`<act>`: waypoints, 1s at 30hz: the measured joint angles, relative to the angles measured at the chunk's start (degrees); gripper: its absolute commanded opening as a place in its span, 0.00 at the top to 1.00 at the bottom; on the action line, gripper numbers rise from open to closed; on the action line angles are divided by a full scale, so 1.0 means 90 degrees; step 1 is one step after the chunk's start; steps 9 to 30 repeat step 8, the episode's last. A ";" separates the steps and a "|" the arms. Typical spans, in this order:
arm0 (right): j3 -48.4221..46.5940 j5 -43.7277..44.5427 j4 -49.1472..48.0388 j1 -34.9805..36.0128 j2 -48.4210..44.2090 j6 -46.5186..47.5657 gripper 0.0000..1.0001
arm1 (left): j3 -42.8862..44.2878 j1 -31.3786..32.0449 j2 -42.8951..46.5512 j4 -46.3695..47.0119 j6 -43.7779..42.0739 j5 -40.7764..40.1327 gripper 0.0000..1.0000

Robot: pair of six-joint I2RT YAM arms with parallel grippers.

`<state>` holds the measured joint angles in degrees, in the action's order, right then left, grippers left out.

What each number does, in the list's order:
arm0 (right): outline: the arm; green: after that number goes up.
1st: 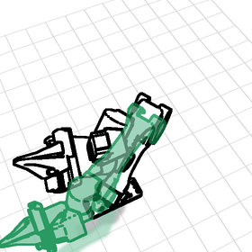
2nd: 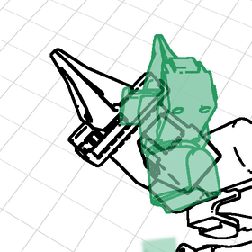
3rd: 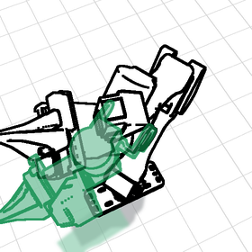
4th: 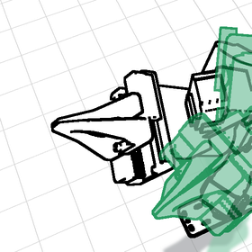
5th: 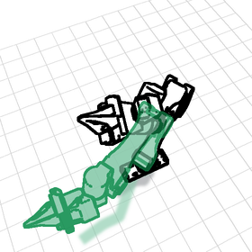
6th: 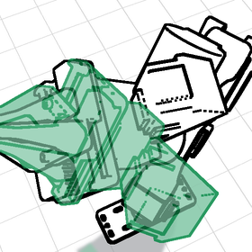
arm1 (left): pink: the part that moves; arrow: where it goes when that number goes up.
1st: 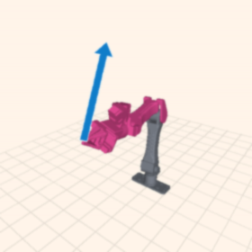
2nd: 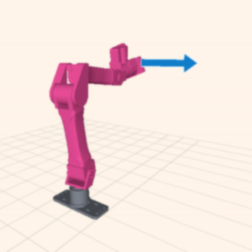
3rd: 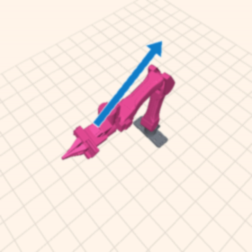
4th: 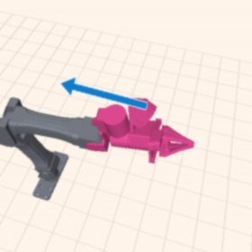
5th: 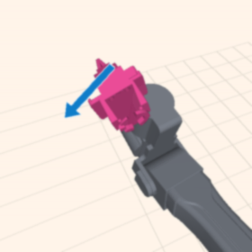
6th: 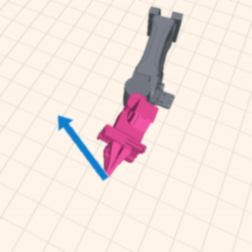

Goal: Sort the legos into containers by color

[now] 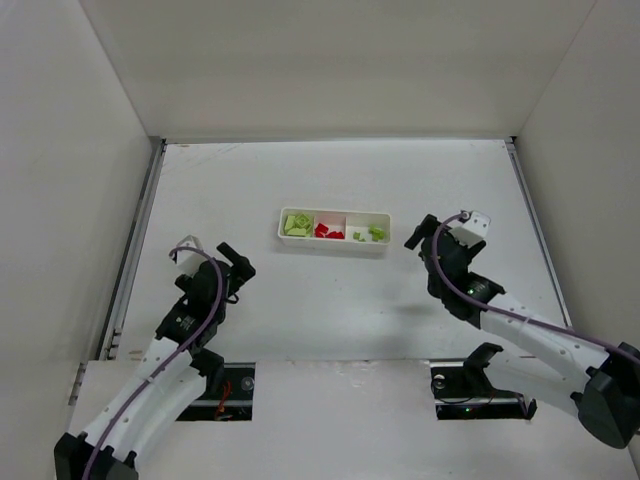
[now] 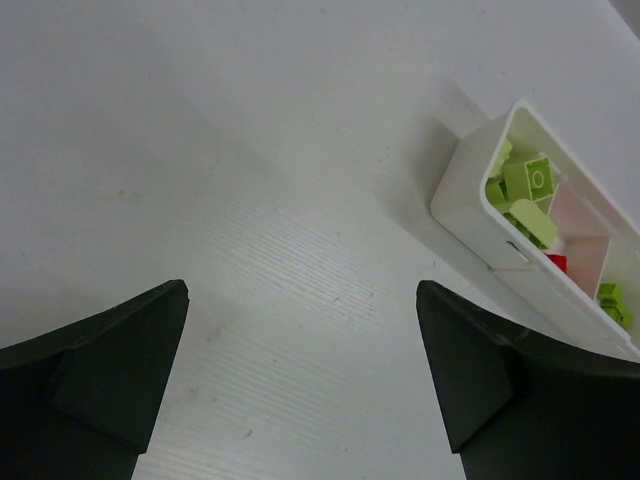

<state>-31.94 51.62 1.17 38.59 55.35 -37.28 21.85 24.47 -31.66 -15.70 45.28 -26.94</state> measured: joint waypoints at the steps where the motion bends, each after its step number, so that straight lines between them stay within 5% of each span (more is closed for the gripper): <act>1: 0.0041 0.0005 0.0085 0.0000 -0.0029 -0.0034 0.00 | -0.0036 -0.0032 -0.0056 0.0000 0.0017 0.0032 0.00; 8: 0.0163 -0.0126 0.0291 0.0000 -0.0126 -0.0121 0.00 | -0.0051 -0.0053 -0.0976 0.0121 0.0083 0.0340 0.00; 30: 0.0163 -0.0126 0.0291 0.0000 -0.0126 -0.0121 0.00 | -0.0051 -0.0053 -0.0976 0.0121 0.0083 0.0340 0.00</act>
